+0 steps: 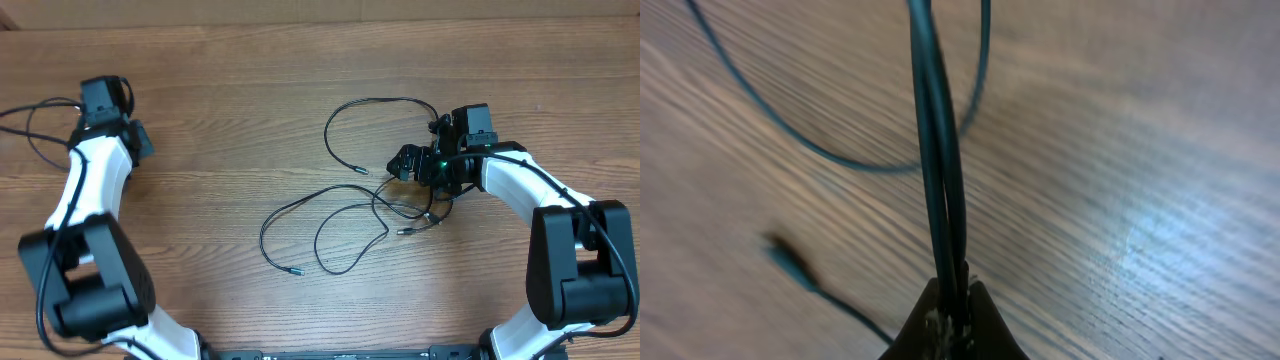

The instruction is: Untangle cables

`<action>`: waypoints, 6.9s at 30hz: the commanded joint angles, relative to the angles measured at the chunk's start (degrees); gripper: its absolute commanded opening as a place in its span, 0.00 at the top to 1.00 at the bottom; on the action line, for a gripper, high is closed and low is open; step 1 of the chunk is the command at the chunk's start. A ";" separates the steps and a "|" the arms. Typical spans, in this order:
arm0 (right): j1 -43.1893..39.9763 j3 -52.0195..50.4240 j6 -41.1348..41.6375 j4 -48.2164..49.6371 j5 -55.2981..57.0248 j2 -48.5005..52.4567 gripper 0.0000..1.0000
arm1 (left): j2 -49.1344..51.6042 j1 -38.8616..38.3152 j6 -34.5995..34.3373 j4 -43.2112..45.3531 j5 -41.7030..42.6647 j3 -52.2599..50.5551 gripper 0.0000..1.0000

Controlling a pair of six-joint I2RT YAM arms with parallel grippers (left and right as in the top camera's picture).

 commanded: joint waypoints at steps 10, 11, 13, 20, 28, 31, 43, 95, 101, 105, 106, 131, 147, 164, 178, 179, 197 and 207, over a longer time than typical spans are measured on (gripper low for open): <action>0.11 -0.15 0.04 0.28 0.87 0.33 0.00 | 6.62 0.39 0.83 4.63 6.40 0.72 0.96; 0.11 -0.15 0.04 0.28 0.87 0.35 0.00 | 6.62 0.39 0.83 4.96 6.47 0.72 0.90; 0.11 -0.15 0.04 0.28 0.87 0.33 0.00 | 6.62 0.39 0.83 5.03 6.47 0.72 0.68; 0.11 -0.15 0.04 0.31 0.87 0.33 0.00 | 6.62 0.39 0.92 4.98 6.45 0.74 0.37; 0.11 -0.15 0.04 0.31 0.87 0.35 0.00 | 4.55 0.35 0.85 4.35 9.35 0.81 0.09; 0.11 -0.15 0.04 0.28 0.87 0.35 0.00 | 3.04 0.35 0.85 4.33 10.86 0.81 0.09; 0.11 -0.15 0.04 0.28 0.87 0.33 0.00 | 2.60 2.14 -7.69 -3.30 2.47 0.70 0.48; 0.11 -0.15 0.04 0.28 0.87 0.35 0.00 | -2.40 3.74 0.55 -30.21 54.29 1.09 0.95; 0.11 -0.15 0.04 0.31 0.87 0.33 0.00 | -2.34 -4.42 0.66 -27.43 54.23 -8.09 0.95; 0.11 -0.15 0.04 0.28 0.87 0.35 0.00 | -2.34 -9.35 0.63 -21.79 54.23 -13.64 0.96; 0.11 -0.15 0.04 0.31 0.87 0.33 0.00 | -2.34 -10.51 0.61 -20.57 54.23 -14.84 0.95; 0.11 -0.15 0.07 0.35 0.83 0.35 0.00 | -2.32 -22.97 -9.92 -3.52 47.76 -25.57 0.83; -0.68 5.16 -0.48 -7.76 -26.01 -0.39 0.00 | -2.29 -22.97 -9.88 -3.96 46.86 -25.66 0.91; -7.04 7.91 -7.32 -16.59 8.96 -1.97 0.00 | -2.32 -22.97 -9.90 -3.91 46.75 -25.66 0.91; -7.43 4.63 -7.32 -13.42 16.50 -1.81 0.00 | -2.32 -22.97 -9.90 -3.80 46.75 -25.66 0.91; -7.43 4.63 -7.32 -13.42 16.50 -1.81 0.00 | -2.32 -22.97 -9.90 -3.78 46.75 -25.66 0.91; -7.32 4.63 -10.58 -12.96 -7.85 -1.81 0.00 | -2.29 -22.97 -9.90 -3.78 46.75 -25.66 0.90; -5.60 4.63 -13.66 -13.00 -20.20 -1.81 0.37 | -2.29 -22.97 -9.92 -3.78 46.80 -25.66 0.88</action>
